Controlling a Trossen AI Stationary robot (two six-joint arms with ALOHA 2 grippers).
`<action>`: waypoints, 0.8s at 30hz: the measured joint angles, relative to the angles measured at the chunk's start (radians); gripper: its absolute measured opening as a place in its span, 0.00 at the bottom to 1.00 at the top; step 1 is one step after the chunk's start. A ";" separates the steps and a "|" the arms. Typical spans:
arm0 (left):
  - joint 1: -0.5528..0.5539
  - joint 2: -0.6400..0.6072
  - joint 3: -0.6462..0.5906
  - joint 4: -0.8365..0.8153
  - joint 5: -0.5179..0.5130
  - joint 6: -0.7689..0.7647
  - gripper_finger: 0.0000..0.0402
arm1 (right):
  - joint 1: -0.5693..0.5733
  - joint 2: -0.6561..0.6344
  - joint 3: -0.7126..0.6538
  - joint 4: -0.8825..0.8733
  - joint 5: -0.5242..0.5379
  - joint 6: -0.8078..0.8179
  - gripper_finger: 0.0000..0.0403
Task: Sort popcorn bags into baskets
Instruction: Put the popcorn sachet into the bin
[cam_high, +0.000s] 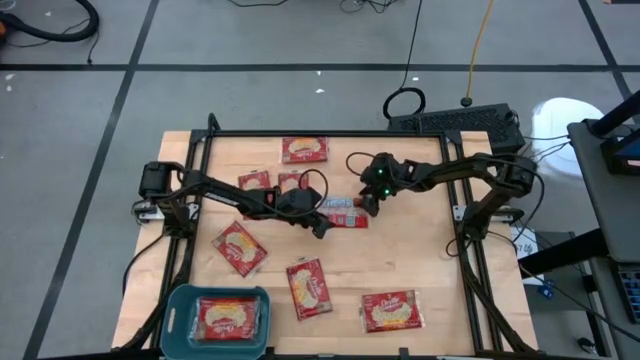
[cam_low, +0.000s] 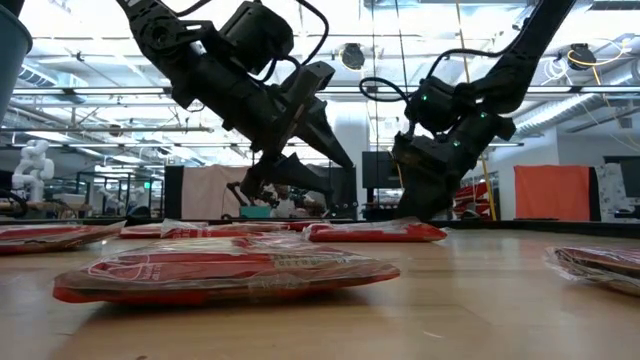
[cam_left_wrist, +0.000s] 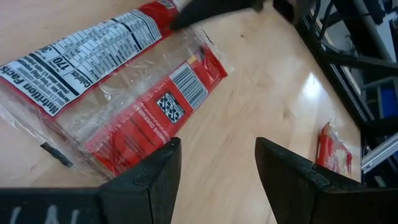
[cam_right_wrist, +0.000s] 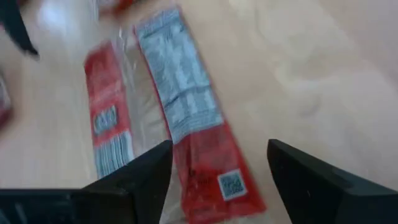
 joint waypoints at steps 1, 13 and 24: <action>0.000 0.000 0.000 0.000 0.000 -0.007 0.52 | 0.006 0.005 0.000 0.001 -0.028 -0.021 0.63; 0.000 0.000 0.000 -0.020 -0.005 -0.019 0.52 | 0.082 0.068 0.003 0.052 0.016 -0.089 0.15; 0.024 -0.037 0.001 0.043 -0.027 -0.079 0.52 | 0.074 -0.038 -0.001 0.035 -0.003 -0.017 0.01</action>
